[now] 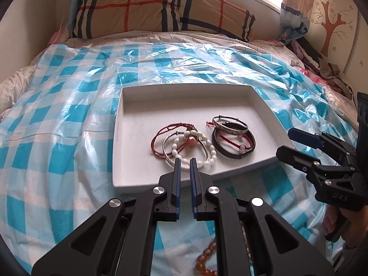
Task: Organize jewelry
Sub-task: 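Carry the bead bracelet and silver bangle into the white box, open both tools, then move both open tools back over the remaining bracelet pile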
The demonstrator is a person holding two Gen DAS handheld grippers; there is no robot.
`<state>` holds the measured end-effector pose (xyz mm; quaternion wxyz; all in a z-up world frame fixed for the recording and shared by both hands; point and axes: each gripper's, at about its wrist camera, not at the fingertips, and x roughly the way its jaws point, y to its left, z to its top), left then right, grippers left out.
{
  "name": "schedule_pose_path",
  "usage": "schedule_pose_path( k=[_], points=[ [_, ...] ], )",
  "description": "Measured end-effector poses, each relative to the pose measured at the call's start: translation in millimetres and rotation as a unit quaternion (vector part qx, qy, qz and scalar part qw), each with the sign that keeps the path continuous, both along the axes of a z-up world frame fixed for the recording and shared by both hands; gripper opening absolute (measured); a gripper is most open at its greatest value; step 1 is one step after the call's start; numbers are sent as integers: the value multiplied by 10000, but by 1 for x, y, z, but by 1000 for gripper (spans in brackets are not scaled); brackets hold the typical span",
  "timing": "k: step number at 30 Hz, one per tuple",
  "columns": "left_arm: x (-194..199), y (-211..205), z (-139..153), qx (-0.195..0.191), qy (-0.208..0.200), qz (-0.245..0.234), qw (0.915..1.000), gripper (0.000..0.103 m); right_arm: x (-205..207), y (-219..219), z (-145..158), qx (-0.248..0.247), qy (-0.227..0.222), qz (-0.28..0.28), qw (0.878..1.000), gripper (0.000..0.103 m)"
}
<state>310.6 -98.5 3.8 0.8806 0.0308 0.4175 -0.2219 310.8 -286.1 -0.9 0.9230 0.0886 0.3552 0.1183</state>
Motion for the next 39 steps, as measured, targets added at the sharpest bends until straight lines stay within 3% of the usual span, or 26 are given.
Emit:
schedule_pose_path(
  k=[2, 6, 8, 21, 39],
  points=[
    [-18, 5, 3, 7, 24, 5, 10000, 13, -19, 1, 6, 32, 13, -20, 10000, 61],
    [-57, 15, 11, -25, 32, 119, 9999, 37, -56, 5, 18, 100, -3, -82, 9999, 65],
    [-75, 19, 15, -85, 64, 136, 9999, 40, -72, 6, 24, 146, 9, -101, 9998, 66],
    [-152, 44, 35, -51, 104, 155, 9998, 45, -152, 3, 54, 217, -78, -271, 9994, 66],
    [-184, 39, 48, 21, -43, -11, 10000, 52, -174, 17, 61, 288, -74, -116, 9995, 66]
  ],
)
